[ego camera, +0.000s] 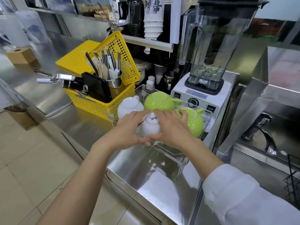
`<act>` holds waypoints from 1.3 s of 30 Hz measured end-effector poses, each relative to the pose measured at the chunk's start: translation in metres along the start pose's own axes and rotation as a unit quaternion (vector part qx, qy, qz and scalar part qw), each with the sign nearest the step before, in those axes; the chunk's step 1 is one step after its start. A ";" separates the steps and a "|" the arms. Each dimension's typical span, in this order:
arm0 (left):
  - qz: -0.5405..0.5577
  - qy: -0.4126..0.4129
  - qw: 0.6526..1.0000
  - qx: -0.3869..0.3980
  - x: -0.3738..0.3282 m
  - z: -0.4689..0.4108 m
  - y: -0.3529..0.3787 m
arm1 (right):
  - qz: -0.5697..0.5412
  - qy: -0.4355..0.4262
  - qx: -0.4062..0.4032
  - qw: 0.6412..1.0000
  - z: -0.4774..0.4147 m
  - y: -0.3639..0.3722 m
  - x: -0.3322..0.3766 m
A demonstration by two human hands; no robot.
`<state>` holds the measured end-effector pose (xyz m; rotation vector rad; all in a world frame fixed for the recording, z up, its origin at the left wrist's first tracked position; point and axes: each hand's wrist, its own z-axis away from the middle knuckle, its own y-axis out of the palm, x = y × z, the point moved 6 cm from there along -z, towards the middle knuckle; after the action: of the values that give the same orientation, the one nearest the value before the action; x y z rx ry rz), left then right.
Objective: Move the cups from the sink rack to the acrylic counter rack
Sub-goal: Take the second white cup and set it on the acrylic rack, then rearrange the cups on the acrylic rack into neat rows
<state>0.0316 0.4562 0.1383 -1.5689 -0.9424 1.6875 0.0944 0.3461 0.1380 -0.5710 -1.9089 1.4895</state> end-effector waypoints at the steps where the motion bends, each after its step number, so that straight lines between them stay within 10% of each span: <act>1: 0.000 0.001 1.000 -0.004 -0.002 0.001 -0.004 | -0.008 -0.007 0.001 1.000 0.000 -0.001 0.000; 12: 0.013 0.060 0.982 -0.176 -0.050 -0.016 -0.042 | -0.147 -0.018 -0.069 0.987 0.005 -0.042 -0.044; 39: -0.258 0.143 0.945 0.141 0.000 -0.157 -0.033 | -0.163 0.150 0.134 0.966 -0.087 -0.022 -0.057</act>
<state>0.1872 0.4866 0.1615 -1.1995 -0.8245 1.1334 0.1973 0.3605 0.1595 -0.3179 -1.4574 1.3314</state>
